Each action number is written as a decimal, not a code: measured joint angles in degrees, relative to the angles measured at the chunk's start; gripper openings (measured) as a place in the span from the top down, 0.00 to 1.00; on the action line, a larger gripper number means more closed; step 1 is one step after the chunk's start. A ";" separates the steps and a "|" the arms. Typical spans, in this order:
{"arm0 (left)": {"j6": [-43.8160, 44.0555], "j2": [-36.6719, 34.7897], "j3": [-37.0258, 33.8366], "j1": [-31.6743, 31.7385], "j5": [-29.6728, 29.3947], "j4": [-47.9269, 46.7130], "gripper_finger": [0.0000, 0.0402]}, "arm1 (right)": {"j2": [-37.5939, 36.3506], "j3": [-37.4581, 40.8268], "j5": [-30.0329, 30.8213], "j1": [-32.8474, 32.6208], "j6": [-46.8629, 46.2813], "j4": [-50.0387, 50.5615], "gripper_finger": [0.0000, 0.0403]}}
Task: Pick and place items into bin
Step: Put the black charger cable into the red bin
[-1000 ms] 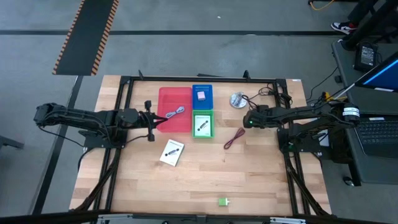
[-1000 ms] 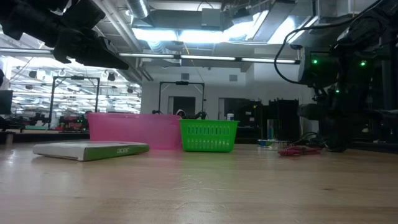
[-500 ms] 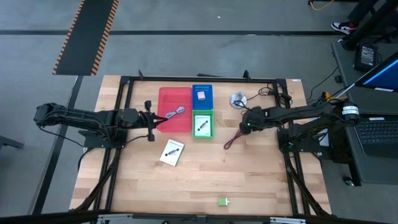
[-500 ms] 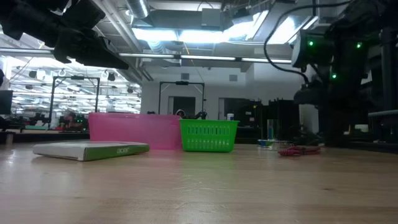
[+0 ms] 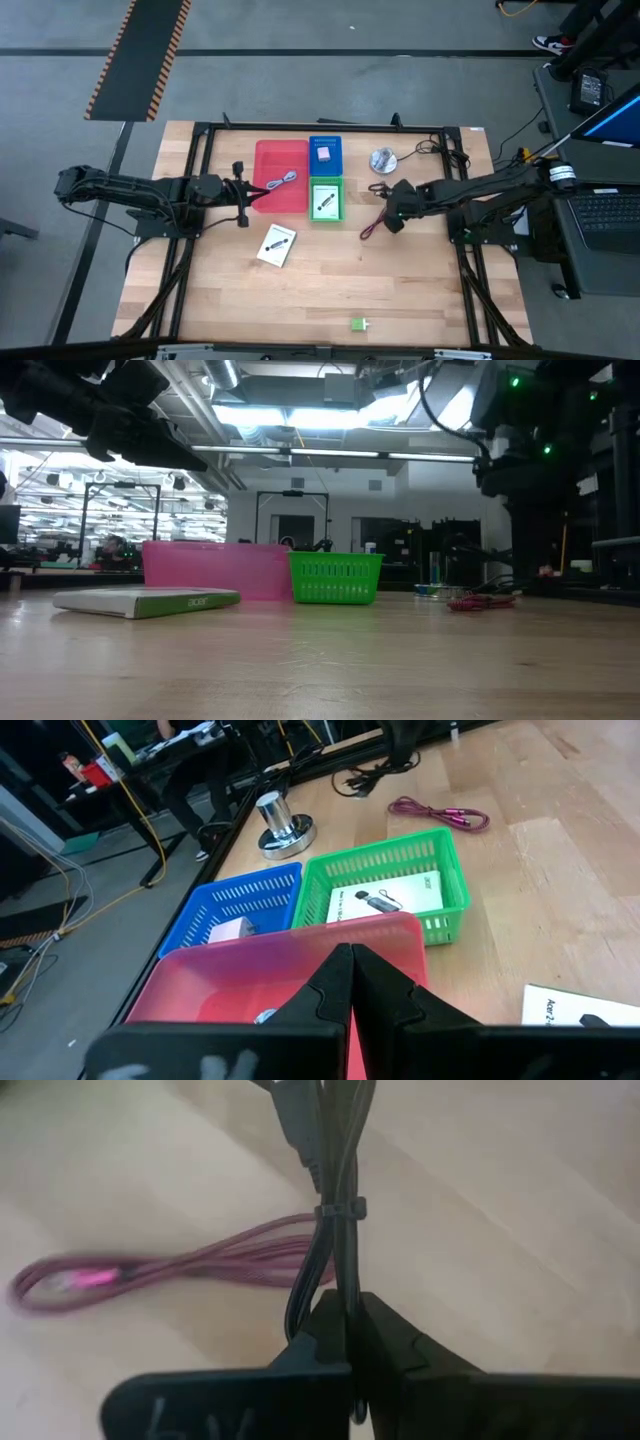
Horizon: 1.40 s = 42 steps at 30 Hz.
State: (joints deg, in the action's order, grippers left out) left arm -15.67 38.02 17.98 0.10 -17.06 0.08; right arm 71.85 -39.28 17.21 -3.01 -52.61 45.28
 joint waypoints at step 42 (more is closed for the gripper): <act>0.03 -0.02 0.00 0.00 0.41 0.17 0.99 | 0.42 -2.00 7.31 -9.85 33.77 -48.37 1.00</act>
State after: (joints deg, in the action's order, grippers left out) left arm -15.64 38.00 17.98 0.10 -16.65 0.25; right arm 72.28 -41.28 24.51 -12.86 -18.84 -3.09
